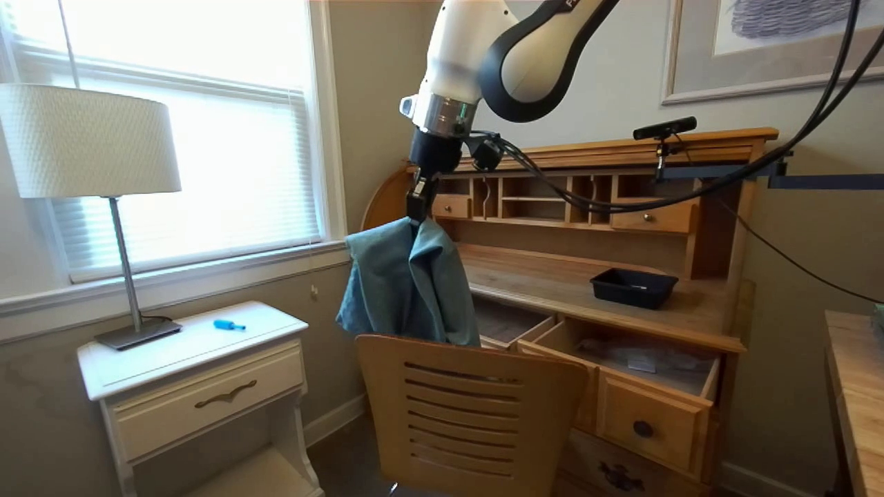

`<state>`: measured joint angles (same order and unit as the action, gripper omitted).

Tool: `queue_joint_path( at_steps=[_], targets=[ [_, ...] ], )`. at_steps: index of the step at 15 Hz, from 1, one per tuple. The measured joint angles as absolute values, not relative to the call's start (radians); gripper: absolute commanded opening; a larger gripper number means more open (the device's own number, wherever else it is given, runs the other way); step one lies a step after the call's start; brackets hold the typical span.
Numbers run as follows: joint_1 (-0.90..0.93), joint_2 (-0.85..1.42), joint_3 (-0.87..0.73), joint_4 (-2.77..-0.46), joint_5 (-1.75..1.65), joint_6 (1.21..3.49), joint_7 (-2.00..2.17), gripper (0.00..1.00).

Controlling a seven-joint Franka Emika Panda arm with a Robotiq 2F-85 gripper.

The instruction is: Pick up the blue cloth and put it on the chair

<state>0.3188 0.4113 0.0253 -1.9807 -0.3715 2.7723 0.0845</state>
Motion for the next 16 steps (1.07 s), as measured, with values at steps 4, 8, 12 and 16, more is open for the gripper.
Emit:
queue_joint_path(
  at_steps=[4, 8, 12, 16],
  targets=[
    [0.296, 0.411, 0.136, -1.980, -0.335, 2.786, -0.046, 0.04],
    [0.279, 0.411, 0.161, -1.979, -0.322, 2.787, -0.087, 0.04],
    [0.276, 0.412, 0.161, -1.979, -0.322, 2.787, -0.089, 0.01],
    [0.276, 0.428, 0.159, -1.979, -0.322, 2.787, -0.089, 0.01]
  ],
)
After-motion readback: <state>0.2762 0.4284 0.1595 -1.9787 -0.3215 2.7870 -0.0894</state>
